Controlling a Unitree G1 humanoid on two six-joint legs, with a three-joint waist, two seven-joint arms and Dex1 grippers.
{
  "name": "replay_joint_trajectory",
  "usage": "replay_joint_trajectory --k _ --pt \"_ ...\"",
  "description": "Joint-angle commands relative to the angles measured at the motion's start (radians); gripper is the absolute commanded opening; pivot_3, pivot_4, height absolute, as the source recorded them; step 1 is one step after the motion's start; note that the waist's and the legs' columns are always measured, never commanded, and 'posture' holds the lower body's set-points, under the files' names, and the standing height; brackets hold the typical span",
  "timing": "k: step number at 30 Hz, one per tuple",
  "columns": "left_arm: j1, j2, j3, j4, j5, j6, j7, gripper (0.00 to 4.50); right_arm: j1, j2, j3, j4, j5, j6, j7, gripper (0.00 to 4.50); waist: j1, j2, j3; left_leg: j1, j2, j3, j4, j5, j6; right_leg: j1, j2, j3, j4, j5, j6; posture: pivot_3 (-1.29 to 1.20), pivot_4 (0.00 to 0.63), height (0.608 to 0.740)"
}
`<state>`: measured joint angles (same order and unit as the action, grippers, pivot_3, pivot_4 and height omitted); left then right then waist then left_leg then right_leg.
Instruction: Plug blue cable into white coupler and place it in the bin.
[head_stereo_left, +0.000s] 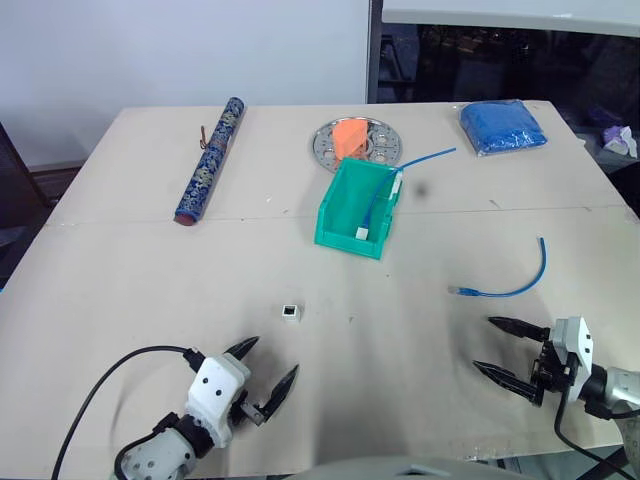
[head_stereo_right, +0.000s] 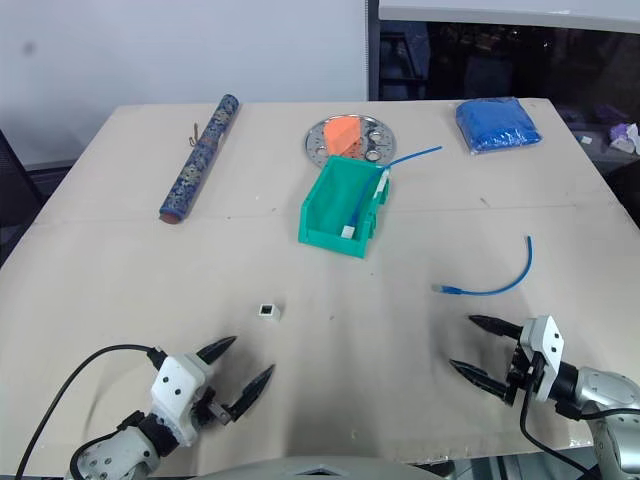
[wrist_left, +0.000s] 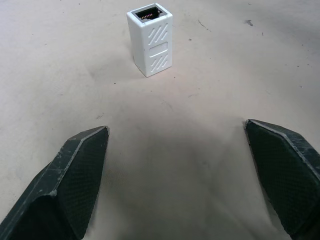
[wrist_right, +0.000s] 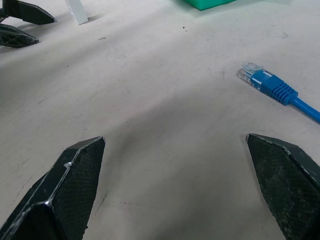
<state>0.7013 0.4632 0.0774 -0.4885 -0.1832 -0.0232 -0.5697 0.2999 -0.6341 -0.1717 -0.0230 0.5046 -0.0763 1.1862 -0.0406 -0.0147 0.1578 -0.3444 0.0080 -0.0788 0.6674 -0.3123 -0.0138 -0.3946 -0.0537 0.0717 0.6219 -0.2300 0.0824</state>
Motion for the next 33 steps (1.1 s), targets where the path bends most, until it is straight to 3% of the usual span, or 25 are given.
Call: replay_joint_trajectory --k 1,17,23,26,31,33 --pt "0.026 0.001 -0.03 0.03 -0.001 0.042 -0.014 4.5 -0.009 0.006 -0.019 -0.007 -0.003 -0.027 -0.003 4.47 0.0 0.0 0.0 0.0 0.0 0.0 0.0 0.0 0.0 0.0 0.0 0.0 0.0 0.0 0.0 0.0 0.15 0.74" --pt "0.015 0.015 -0.025 -0.001 -0.016 0.058 -0.025 4.5 -0.061 0.004 -0.05 0.035 0.012 -0.058 0.002 4.47 0.002 0.001 0.0 0.0 0.0 0.0 0.0 0.0 0.0 0.0 0.0 0.0 0.0 0.0 0.0 0.0 0.15 0.74" --pt "-0.107 0.172 0.002 -0.142 -0.149 0.137 -0.181 4.5 -0.243 -0.045 -0.011 0.128 -0.091 -0.07 -0.016 4.47 0.002 -0.002 0.005 0.0 0.0 0.0 0.002 0.0 0.0 0.0 0.0 0.0 0.0 0.0 0.0 0.0 0.15 0.74" --pt "-0.225 0.286 0.007 -0.189 -0.21 0.198 -0.276 4.5 -0.336 -0.08 0.049 0.194 -0.204 -0.022 -0.071 4.47 0.01 -0.003 0.006 0.0 0.0 -0.003 0.002 0.0 0.0 0.0 0.001 -0.001 0.002 0.001 0.0 0.0 0.15 0.74" --pt "-0.506 0.416 0.001 -0.191 -0.367 0.338 -0.402 4.5 -0.475 -0.1 0.135 0.301 -0.253 -0.011 0.003 4.47 0.008 0.0 0.007 -0.001 -0.001 -0.004 0.001 0.0 0.0 -0.001 0.001 -0.001 0.002 0.005 -0.002 0.0 0.15 0.74" --pt "-0.583 0.441 -0.004 -0.17 -0.401 0.376 -0.435 4.5 -0.496 -0.107 0.157 0.325 -0.265 -0.021 0.027 3.69 0.002 0.0 0.007 -0.002 -0.001 -0.004 0.001 0.0 0.0 -0.001 0.001 -0.001 0.001 0.006 -0.001 0.0 0.15 0.74"
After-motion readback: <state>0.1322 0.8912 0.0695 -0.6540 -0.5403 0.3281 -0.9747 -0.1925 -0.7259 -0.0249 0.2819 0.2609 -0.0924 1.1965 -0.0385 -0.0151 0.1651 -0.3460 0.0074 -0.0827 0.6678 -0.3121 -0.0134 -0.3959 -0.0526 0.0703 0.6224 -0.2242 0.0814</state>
